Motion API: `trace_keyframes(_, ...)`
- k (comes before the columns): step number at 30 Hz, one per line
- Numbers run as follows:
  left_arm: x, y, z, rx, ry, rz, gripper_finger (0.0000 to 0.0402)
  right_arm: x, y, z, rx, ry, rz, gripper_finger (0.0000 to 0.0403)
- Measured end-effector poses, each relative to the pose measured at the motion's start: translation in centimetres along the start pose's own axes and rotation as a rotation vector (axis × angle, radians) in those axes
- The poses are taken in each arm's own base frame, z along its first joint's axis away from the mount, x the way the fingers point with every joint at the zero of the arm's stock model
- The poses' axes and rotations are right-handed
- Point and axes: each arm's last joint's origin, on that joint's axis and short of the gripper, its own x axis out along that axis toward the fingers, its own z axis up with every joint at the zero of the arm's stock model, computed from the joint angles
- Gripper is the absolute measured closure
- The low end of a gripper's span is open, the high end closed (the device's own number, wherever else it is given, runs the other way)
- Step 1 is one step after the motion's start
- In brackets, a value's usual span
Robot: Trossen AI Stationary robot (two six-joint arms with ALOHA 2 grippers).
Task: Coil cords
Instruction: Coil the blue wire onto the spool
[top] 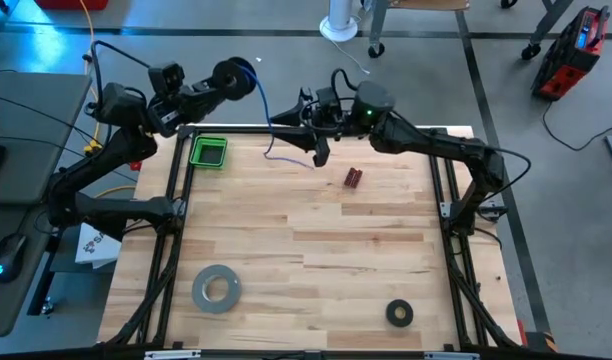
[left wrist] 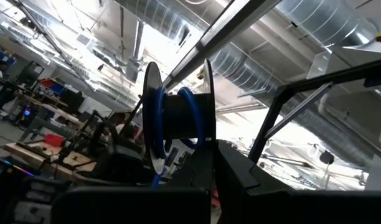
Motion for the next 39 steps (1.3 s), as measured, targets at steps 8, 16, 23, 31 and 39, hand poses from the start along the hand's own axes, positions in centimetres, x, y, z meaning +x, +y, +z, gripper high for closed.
trace_keyframes(8,0.2,0.0,-0.1,0.005,-0.02,0.016,0.0401,0.1,0.2,0.1,-0.028,-0.016,-0.004,0.0259)
trace_keyframes(16,0.3,0.2,-0.3,0.002,-0.021,0.024,0.0401,0.2,0.4,0.0,-0.03,-0.015,-0.038,0.0277)
trace_keyframes(23,0.7,0.6,-0.7,-0.012,-0.007,0.025,0.0401,0.3,0.5,-0.1,-0.032,-0.01,-0.04,0.0277)
trace_keyframes(31,0.8,0.8,-0.8,-0.015,-0.006,0.031,0.0401,0.5,0.9,-0.2,-0.071,-0.007,-0.027,0.0362)
trace_keyframes(39,1.0,1.3,-0.9,-0.03,-0.027,0.07,0.0401,2.1,2.2,-2.3,-0.061,0.02,-0.031,0.0397)
